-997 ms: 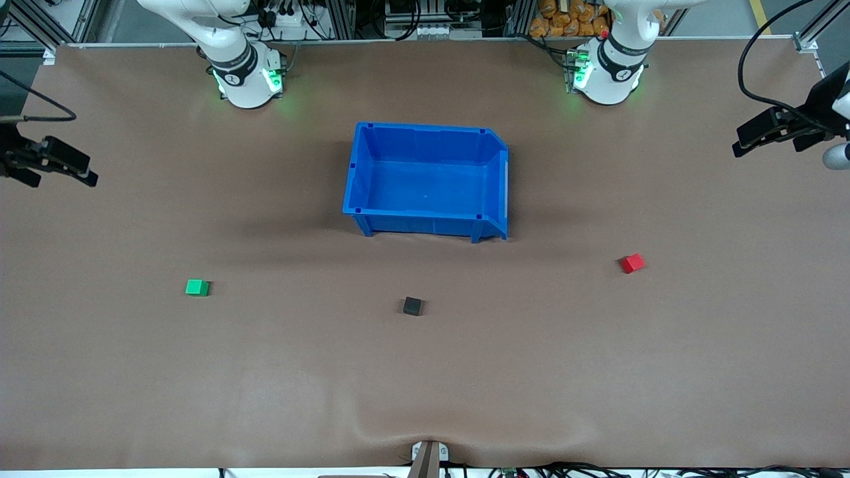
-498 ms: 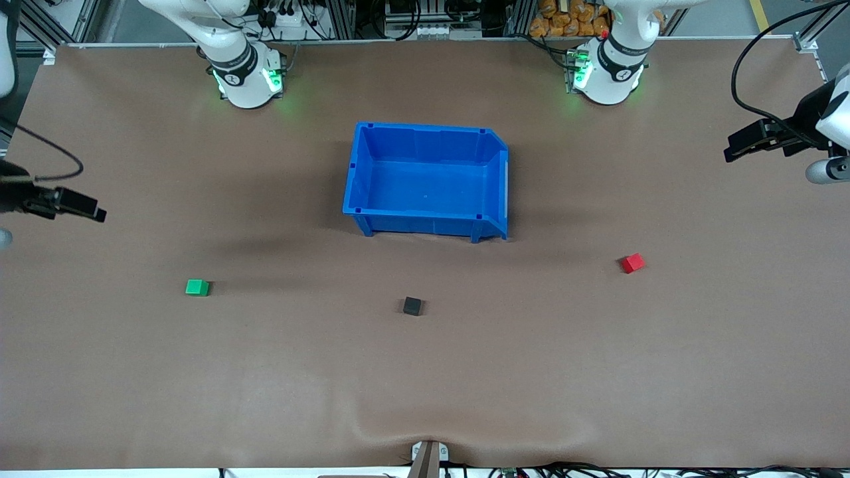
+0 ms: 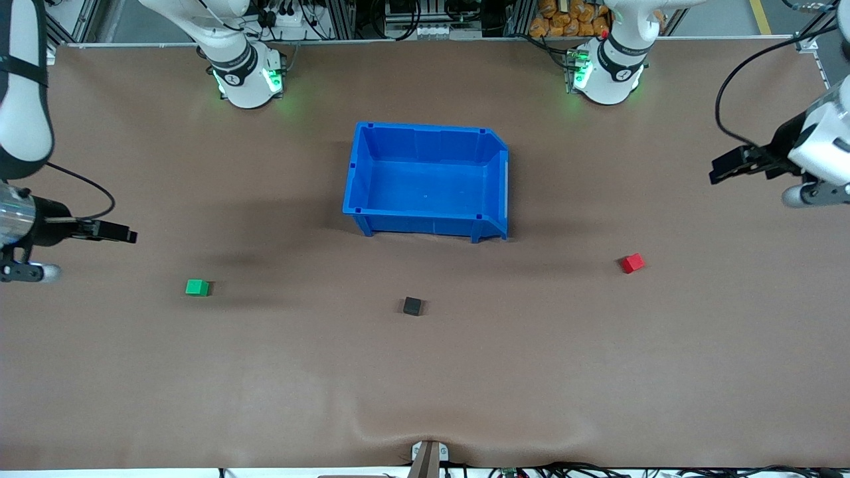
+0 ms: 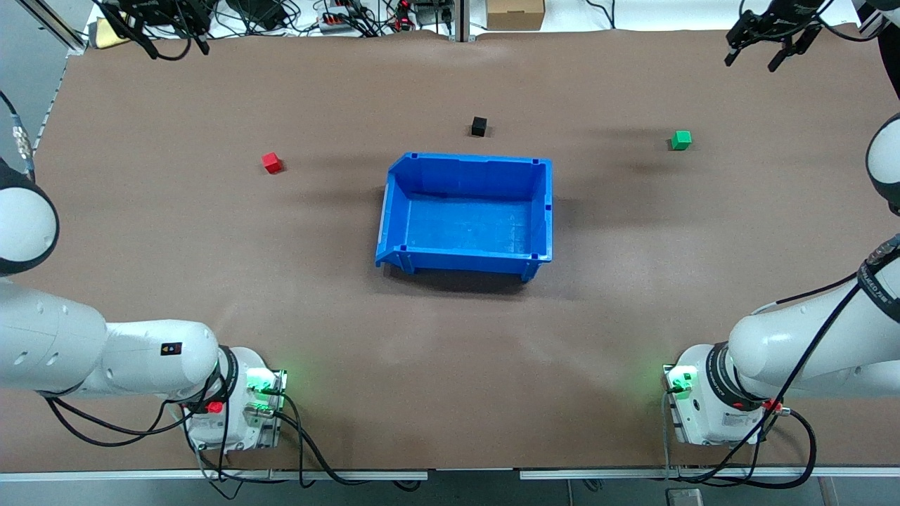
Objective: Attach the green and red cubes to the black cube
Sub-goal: 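Move the right gripper toward the green cube while the left gripper reaches the red cube, then close the right gripper on the green cube while the left gripper grasps the red cube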
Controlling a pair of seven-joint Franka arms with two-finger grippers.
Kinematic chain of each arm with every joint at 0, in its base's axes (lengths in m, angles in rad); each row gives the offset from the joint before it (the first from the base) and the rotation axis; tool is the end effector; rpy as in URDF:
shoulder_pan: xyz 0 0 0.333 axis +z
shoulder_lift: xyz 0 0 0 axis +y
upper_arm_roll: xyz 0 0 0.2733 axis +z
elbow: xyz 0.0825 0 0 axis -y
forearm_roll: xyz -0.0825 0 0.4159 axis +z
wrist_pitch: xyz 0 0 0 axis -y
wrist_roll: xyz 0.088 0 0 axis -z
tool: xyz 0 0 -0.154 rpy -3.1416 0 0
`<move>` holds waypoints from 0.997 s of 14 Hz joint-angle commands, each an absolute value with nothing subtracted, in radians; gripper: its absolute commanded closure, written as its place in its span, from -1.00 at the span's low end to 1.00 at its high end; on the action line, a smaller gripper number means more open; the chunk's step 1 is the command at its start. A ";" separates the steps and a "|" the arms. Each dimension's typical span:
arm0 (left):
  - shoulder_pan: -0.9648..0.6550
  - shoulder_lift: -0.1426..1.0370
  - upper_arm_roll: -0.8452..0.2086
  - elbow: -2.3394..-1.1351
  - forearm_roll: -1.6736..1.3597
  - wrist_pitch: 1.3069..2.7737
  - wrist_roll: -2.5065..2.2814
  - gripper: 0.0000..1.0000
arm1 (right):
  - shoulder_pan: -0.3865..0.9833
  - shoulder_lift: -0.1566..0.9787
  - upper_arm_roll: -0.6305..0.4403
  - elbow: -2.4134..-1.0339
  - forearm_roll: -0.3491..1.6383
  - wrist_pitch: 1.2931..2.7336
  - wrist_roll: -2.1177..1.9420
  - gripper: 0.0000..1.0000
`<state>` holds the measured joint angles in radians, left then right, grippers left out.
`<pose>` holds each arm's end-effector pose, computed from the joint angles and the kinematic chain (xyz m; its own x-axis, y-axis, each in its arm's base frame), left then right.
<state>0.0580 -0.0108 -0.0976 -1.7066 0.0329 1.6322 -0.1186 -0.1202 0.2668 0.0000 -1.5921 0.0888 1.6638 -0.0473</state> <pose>0.5803 -0.0183 0.4780 0.9953 0.0770 -0.0592 0.0746 -0.9964 -0.0410 0.6275 -0.0628 0.3682 0.9786 -0.0790 -0.1900 -0.0983 -0.9907 -0.0941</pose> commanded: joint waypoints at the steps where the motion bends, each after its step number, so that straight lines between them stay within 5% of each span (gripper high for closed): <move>1: 0.069 -0.028 -0.103 -1.778 0.029 1.707 -0.118 -1.00 | -0.074 0.294 0.000 -1.575 0.081 1.660 -0.054 -1.00; 11: 0.083 0.006 -0.103 -1.845 0.029 1.834 -0.103 -1.00 | -0.047 0.510 -0.003 -1.574 0.071 1.736 -0.044 -1.00; 14: 0.104 0.002 -0.104 -1.911 0.029 1.924 -0.100 -1.00 | -0.069 0.537 -0.003 -1.641 0.071 1.972 -0.057 -1.00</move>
<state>0.0830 0.0162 -0.0972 -1.8631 0.0329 1.8728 -0.1170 -0.0555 0.5311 -0.0112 -1.6016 0.0785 1.8795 -0.0502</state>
